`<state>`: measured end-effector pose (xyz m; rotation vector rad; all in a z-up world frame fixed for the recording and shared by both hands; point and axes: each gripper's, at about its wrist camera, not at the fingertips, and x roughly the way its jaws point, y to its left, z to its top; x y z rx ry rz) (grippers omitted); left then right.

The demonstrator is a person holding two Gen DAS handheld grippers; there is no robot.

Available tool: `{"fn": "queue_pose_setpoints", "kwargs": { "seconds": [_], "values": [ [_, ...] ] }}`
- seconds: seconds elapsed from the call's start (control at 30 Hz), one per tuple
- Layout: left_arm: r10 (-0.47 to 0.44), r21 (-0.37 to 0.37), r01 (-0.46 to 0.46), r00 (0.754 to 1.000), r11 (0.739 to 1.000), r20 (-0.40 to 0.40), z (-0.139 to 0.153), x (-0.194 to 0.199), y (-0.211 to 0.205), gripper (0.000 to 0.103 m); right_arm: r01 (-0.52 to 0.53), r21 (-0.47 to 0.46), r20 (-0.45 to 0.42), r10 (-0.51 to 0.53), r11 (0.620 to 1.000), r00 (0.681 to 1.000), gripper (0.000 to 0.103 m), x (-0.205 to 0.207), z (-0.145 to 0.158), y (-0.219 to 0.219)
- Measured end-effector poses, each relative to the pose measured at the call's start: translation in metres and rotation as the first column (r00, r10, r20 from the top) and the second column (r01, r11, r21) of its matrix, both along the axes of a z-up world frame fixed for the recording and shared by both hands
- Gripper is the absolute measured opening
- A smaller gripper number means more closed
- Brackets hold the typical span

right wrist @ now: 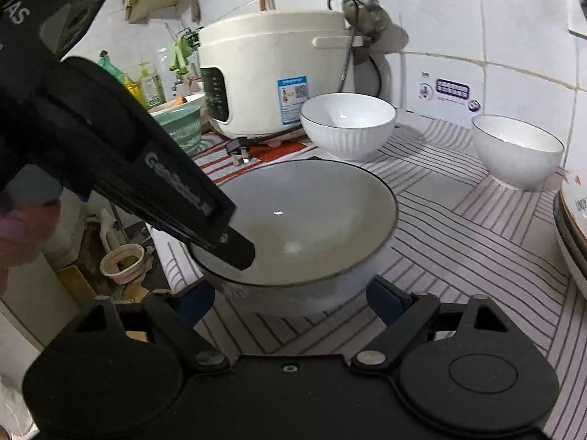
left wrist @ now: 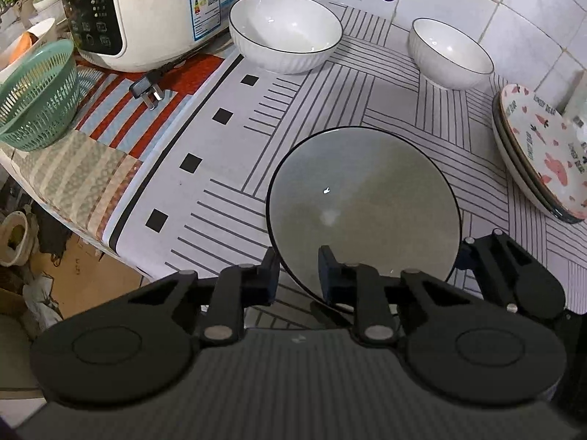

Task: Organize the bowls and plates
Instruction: 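Move both grippers to the large white bowl and grip its rim, then lift the large white bowl off the mat with both grippers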

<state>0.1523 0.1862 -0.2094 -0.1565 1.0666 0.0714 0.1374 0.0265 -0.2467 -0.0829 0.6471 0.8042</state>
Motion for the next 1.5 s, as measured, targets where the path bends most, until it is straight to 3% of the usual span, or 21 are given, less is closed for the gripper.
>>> {"fn": "queue_pose_setpoints", "kwargs": {
  "seconds": [0.27,0.5,0.7,0.93,1.27,1.5],
  "values": [
    [-0.054,-0.003,0.054,0.999,0.999,0.010,0.024,-0.009,-0.024,0.021,0.050,0.019,-0.001,-0.050,0.999,0.999,0.091,-0.010,0.013,-0.019],
    [-0.150,0.006,0.150,0.988,0.989,0.023,0.045,-0.017,-0.066,0.021,0.121,0.007,0.050,-0.121,0.993,0.991,0.091,-0.028,0.036,-0.055],
    [-0.221,0.008,0.221,0.975,0.975,0.025,0.048,-0.022,-0.107,0.021,0.173,-0.051,0.108,-0.167,0.984,0.980,0.091,-0.038,0.046,-0.084],
    [-0.285,0.010,0.285,0.959,0.959,0.006,0.046,-0.021,-0.146,0.021,0.229,-0.057,0.083,-0.224,0.972,0.971,0.091,-0.043,0.042,-0.122],
    [-0.287,0.006,0.288,0.956,0.958,-0.062,0.017,-0.008,-0.167,0.022,0.242,-0.104,0.055,-0.237,0.965,0.970,0.091,-0.035,0.017,-0.140],
    [-0.222,-0.001,0.222,0.973,0.975,-0.060,0.006,-0.005,-0.166,0.025,0.241,-0.127,0.039,-0.238,0.962,0.970,0.091,-0.031,0.006,-0.136]
  ]
}}
